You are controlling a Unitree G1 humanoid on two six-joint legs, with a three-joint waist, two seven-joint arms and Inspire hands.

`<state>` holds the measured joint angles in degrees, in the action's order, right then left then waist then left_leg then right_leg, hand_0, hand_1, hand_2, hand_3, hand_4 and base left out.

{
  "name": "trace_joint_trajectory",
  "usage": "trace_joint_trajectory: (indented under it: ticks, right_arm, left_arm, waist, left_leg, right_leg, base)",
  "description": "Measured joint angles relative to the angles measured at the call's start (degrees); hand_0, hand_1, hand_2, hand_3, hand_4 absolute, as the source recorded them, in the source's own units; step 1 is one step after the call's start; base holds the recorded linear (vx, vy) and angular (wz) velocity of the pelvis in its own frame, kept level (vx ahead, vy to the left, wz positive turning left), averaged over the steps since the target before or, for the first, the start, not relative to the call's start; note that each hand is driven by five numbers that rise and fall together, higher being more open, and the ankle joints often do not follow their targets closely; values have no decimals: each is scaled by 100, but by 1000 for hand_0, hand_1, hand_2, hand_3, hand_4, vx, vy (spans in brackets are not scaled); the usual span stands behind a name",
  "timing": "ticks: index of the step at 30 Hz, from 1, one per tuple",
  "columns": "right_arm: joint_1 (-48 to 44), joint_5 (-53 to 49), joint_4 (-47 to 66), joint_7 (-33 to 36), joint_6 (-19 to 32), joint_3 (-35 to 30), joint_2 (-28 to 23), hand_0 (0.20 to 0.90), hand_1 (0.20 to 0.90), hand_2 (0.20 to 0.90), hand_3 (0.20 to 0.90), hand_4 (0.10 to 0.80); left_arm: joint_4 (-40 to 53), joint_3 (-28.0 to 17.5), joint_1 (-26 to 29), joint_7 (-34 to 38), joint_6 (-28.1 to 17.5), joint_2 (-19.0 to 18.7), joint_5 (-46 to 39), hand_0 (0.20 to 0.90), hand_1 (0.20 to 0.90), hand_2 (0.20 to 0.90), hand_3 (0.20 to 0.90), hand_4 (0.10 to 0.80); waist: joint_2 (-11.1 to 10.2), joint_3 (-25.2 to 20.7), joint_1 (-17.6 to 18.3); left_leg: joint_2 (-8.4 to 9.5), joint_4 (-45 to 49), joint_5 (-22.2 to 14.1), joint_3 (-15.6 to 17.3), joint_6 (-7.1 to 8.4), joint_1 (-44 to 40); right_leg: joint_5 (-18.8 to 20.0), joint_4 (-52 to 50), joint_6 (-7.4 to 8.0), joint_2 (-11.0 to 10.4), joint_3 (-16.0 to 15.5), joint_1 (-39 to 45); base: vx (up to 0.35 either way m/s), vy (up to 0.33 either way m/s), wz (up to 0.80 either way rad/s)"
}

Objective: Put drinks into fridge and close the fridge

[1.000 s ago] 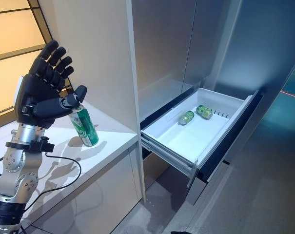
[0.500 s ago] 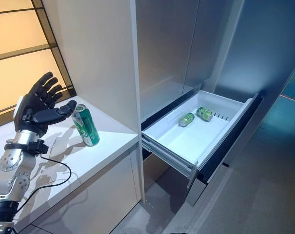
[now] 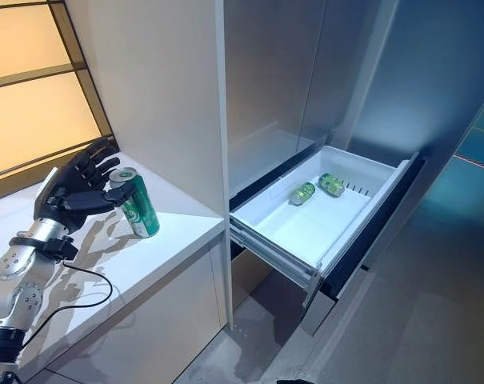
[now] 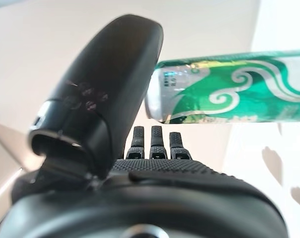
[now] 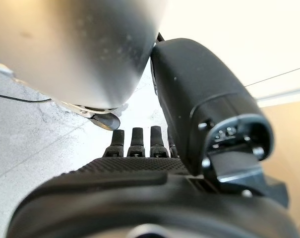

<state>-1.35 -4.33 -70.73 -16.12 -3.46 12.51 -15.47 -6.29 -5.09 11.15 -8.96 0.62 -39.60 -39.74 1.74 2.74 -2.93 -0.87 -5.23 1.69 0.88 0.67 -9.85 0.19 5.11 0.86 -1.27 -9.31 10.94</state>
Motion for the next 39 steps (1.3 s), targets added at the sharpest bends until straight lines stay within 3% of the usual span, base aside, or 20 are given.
trace_joint_trajectory:
  ticks: [23,32,39]
  right_arm:
    - [260,39,1046,-1,-737,0,-43,900,900,900,900,800]
    - [255,35,1103,-1,-729,8,-43,900,900,900,900,800]
    - [120,10,515,-63,-170,-7,-37,900,900,900,900,800]
  left_arm:
    - [-60,-5,1,-30,31,-33,21,900,900,900,900,800]
    - [-288,-5,21,334,17,-39,64,900,900,900,900,800]
    - [-914,-3,268,315,-44,-134,59,900,900,900,900,800]
  waist:
    - [-64,146,174]
    - [-63,146,328]
    - [-64,140,319]
  left_leg:
    - [1,1,-1,69,0,4]
    - [-17,3,-8,218,-1,1]
    - [-27,3,-8,302,-1,-11]
  right_leg:
    - [0,-28,3,7,65,-32]
    - [35,-28,-7,24,217,-95]
    - [56,-28,-9,31,303,-119]
  base:
    - [1,1,0]
    - [16,6,-9]
    - [37,6,-6]
